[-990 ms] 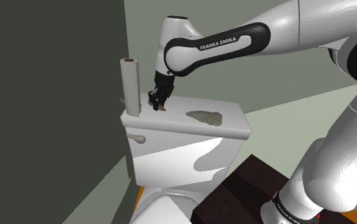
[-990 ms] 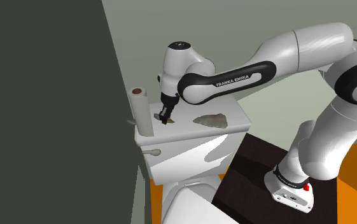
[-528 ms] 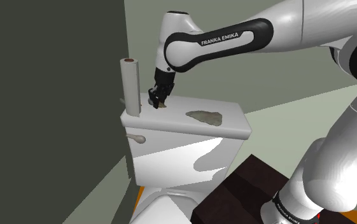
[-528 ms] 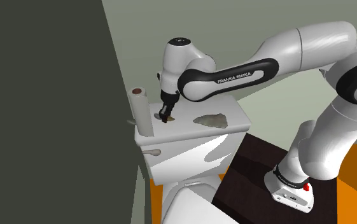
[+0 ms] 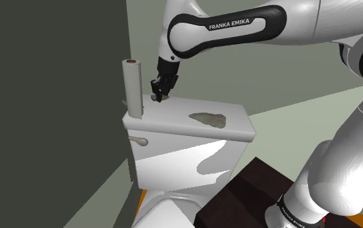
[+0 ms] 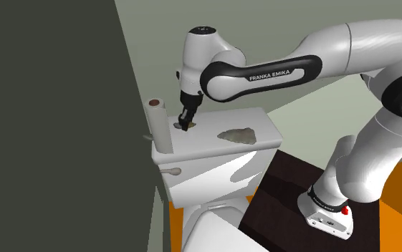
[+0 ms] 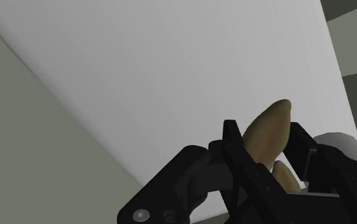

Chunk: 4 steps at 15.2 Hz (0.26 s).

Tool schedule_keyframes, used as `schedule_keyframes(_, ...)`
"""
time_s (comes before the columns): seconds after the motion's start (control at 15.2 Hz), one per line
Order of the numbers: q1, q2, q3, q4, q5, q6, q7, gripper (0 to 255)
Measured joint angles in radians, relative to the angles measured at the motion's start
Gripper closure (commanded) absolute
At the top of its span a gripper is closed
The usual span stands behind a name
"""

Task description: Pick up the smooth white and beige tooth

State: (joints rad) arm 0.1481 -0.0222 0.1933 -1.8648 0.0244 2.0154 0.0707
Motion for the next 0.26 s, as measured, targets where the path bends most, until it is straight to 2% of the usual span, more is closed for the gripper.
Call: schedule_keyframes(0.26,0.000,0.000,0.000,0.052,-0.001,-0.051,0.002,255)
